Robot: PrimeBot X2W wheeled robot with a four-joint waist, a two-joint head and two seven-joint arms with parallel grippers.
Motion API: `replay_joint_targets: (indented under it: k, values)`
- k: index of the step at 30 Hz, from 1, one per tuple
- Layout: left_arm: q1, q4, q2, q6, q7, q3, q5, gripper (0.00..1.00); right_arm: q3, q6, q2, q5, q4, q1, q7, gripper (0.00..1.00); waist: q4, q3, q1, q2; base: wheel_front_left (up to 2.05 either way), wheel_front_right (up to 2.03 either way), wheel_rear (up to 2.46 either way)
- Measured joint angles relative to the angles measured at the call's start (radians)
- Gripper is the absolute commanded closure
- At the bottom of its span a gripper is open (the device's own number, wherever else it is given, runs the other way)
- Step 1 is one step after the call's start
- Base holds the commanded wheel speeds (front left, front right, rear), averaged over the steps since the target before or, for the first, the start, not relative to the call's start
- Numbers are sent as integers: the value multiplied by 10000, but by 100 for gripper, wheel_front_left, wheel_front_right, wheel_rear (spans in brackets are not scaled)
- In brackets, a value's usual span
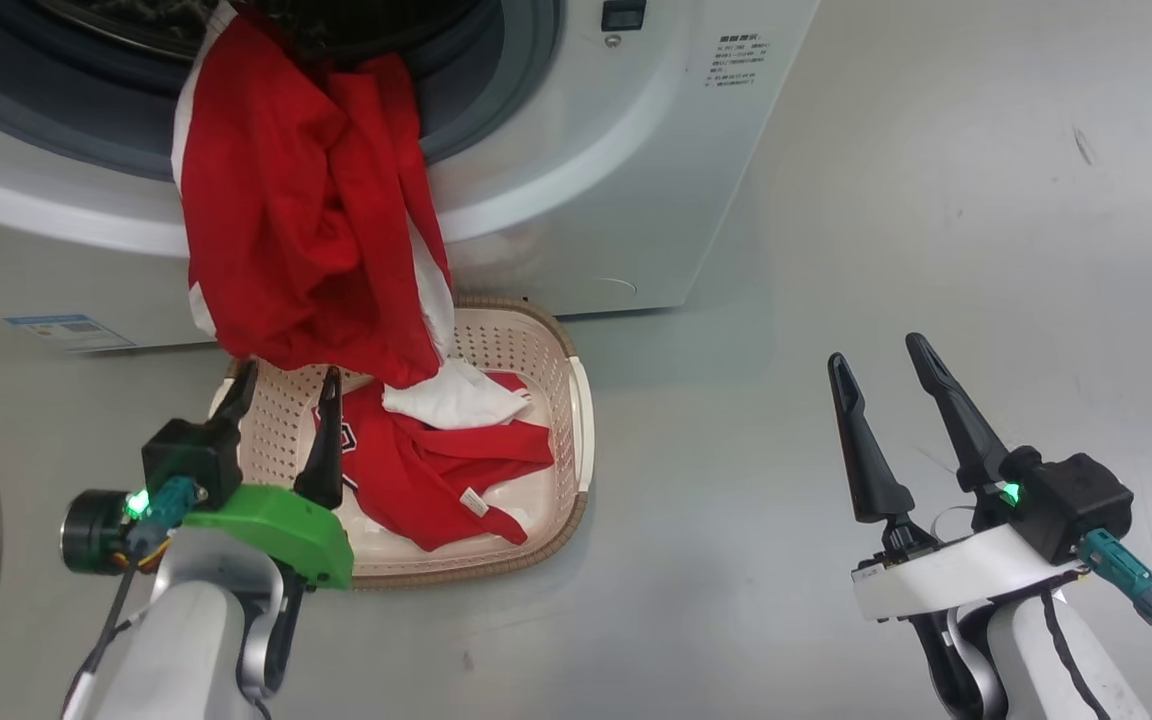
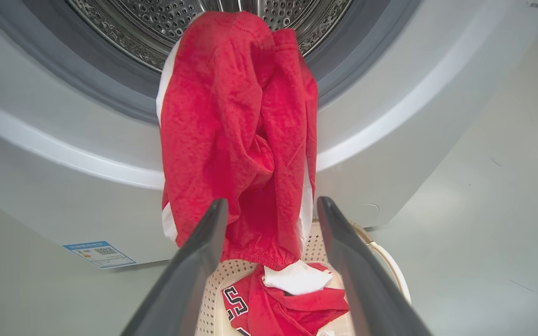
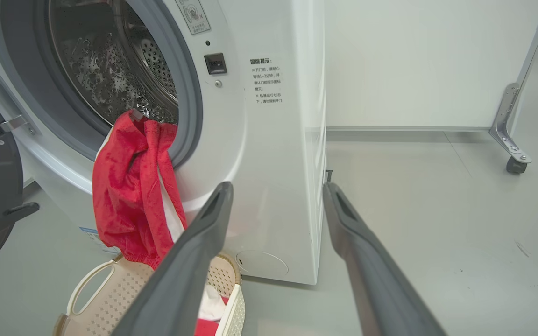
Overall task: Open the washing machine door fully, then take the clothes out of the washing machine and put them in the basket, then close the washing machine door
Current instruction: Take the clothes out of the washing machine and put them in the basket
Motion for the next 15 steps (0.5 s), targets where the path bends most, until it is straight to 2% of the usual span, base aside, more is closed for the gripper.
replay_joint_targets:
  k: [8, 15]
  values:
    - [-1417, 629, 73, -163, 717, 199, -232, 0, 100, 17, 56, 61, -151, -418, 0, 0, -370, 775, 0, 0, 0, 0, 0]
    - [-2507, 1482, 395, -253, 1256, 531, -355, 0, 178, 100, 94, 148, -165, -843, 0, 0, -814, 1391, 0, 0, 0, 0, 0]
